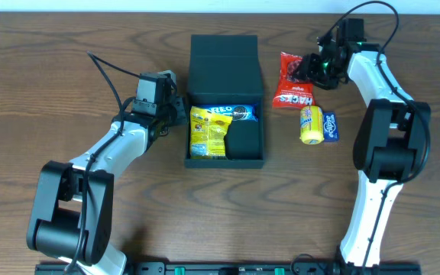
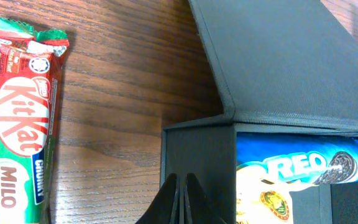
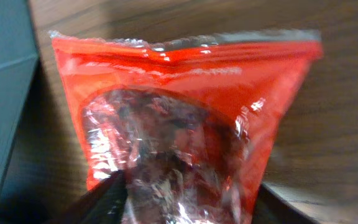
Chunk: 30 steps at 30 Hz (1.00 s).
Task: Pack container
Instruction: 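Move the right gripper to the red Hacks bag and grasp it, then carry the red Hacks bag into the box with the right gripper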
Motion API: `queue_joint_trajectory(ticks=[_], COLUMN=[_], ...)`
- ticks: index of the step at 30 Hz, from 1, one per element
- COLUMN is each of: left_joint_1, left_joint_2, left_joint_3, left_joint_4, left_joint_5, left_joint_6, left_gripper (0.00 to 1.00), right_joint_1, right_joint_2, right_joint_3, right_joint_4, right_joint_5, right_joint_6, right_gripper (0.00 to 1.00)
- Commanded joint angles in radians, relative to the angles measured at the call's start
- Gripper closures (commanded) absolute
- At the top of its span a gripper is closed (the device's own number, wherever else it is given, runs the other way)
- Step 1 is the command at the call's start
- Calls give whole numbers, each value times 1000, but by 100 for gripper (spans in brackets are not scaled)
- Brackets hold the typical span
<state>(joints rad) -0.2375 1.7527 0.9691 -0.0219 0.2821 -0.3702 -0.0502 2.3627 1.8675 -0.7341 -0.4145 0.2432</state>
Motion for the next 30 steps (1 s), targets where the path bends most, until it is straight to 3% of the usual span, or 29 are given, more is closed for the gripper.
queue_joint_trajectory(ticks=[1, 4, 10, 15, 23, 26, 30], left_joint_1=[3, 3, 3, 4, 15, 18, 26], left_joint_2=[13, 13, 13, 13, 13, 12, 12], left_joint_3=[15, 15, 15, 15, 15, 16, 16], left_joint_4=[1, 1, 1, 8, 65, 80, 81], left_joint_5=[0, 0, -1, -5, -3, -3, -4], left_joint_6=[-4, -5, -4, -3, -4, -4, -3], left_gripper=[94, 94, 94, 94, 94, 94, 94], right_joint_1=[6, 5, -3, 0, 25, 16, -24], right_joint_2=[18, 18, 18, 18, 9, -60, -196], right_joint_3=[-3, -3, 79, 324, 738, 724, 561], right_joint_4=[-5, -5, -76, -336, -748, -764, -716], right_joint_5=[-17, -42, -118, -118, -205, -305, -341], right_joint_6=[-1, 0, -1, -47, -195, -219, -218], right_gripper=[73, 85, 92, 99, 99, 99, 99])
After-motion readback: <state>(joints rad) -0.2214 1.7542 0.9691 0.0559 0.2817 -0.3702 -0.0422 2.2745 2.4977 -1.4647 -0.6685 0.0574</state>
